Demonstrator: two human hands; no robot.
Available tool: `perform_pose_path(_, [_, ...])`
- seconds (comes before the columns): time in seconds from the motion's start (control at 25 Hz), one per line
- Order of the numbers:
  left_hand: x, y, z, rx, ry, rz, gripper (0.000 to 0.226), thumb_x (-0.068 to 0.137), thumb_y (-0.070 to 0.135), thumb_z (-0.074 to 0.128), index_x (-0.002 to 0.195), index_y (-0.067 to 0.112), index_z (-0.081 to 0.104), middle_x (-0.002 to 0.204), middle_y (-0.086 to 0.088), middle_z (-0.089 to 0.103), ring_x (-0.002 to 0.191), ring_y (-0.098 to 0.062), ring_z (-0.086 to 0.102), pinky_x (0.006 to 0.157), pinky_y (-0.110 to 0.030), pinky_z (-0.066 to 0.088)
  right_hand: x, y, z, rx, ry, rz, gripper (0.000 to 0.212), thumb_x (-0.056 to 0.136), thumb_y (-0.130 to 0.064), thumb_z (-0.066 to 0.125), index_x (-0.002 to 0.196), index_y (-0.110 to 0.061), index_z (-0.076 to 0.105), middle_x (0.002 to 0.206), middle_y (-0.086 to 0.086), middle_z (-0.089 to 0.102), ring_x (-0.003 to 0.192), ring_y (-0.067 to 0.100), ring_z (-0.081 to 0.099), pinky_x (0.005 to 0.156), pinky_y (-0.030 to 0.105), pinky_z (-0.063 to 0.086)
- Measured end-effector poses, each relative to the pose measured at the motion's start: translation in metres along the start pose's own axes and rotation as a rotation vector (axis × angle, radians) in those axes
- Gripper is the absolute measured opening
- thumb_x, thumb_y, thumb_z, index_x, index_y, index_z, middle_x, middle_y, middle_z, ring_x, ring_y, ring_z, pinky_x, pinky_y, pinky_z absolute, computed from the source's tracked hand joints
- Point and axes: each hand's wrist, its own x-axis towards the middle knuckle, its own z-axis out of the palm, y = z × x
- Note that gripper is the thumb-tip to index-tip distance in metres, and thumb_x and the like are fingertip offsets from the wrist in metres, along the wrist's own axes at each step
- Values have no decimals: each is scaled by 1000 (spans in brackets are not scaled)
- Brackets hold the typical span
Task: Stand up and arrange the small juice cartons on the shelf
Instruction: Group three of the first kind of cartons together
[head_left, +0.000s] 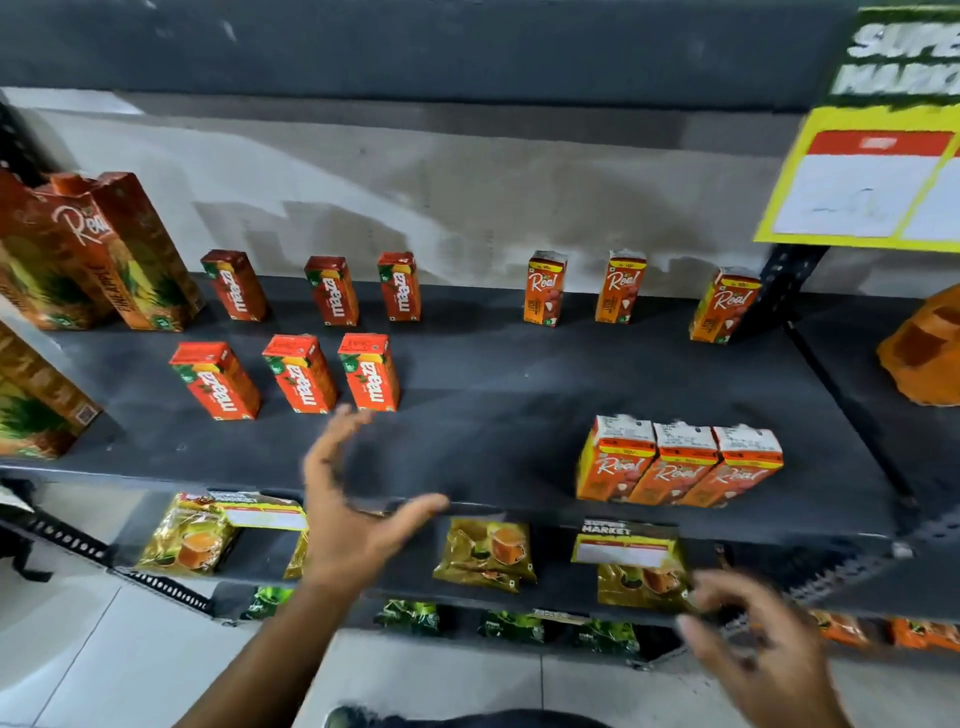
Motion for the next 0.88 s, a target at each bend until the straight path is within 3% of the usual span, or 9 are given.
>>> perform_pose_path(0.12, [39, -35, -73, 132, 398, 48, 102, 62, 48, 86, 135, 3, 32, 136, -13, 39, 130, -29, 41, 111, -49, 30, 33, -52, 83, -31, -232, -262, 23, 79, -41, 71, 99, -34, 64, 90, -17, 65, 80, 4, 64, 69, 24, 52])
perform_pose_path(0.24, [89, -75, -145, 125, 527, -53, 115, 55, 50, 89, 140, 5, 25, 142, -21, 34, 134, -28, 37, 114, -49, 26, 102, -100, 167, 156, -251, -186, 50, 75, -33, 77, 118, -40, 54, 110, -15, 63, 100, 2, 62, 85, 14, 47])
perform_pose_path(0.32, [114, -98, -175, 68, 363, -149, 124, 48, 58, 88, 143, 10, 25, 144, -18, 36, 134, -23, 39, 114, -43, 28, 153, -117, 212, 236, -249, -66, 78, 68, -23, 84, 130, -41, 41, 128, -9, 56, 117, 1, 54, 95, 16, 43])
perform_pose_path(0.4, [134, -116, -186, -59, 73, -224, 128, 39, 61, 89, 142, 15, 29, 143, -11, 41, 133, -15, 41, 112, -32, 32, 195, -117, 239, 239, -324, 57, 91, 63, -17, 88, 133, -41, 35, 134, -9, 51, 121, 0, 50, 96, 17, 42])
perform_pose_path(0.56, [171, -137, -188, -166, -412, -387, 101, 38, 29, 97, 126, 28, 49, 124, -8, 61, 115, -22, 60, 95, -31, 49, 218, -109, 280, 209, -426, 228, 71, 48, -21, 93, 107, -46, 62, 109, -2, 70, 93, 10, 69, 76, 27, 57])
perform_pose_path(0.64, [178, -138, -174, -134, -523, -474, 85, 41, 20, 99, 116, 25, 60, 111, -7, 69, 103, -23, 67, 86, -37, 56, 217, -109, 296, 200, -396, 257, 58, 42, -22, 93, 93, -39, 71, 98, -1, 76, 86, 13, 72, 75, 33, 58])
perform_pose_path(0.72, [180, -135, -156, -161, -585, -534, 72, 50, 14, 95, 114, 16, 62, 110, -7, 71, 102, -23, 68, 86, -42, 56, 216, -115, 309, 216, -379, 293, 56, 39, -22, 92, 90, -29, 71, 91, -2, 77, 85, 14, 72, 75, 33, 58])
perform_pose_path(0.88, [183, -133, -135, -184, -715, -526, 59, 58, 9, 91, 110, 14, 63, 103, -1, 74, 95, -12, 70, 84, -30, 56, 209, -126, 328, 233, -380, 307, 64, 41, -18, 92, 100, -20, 66, 95, 2, 76, 91, 21, 72, 80, 38, 57])
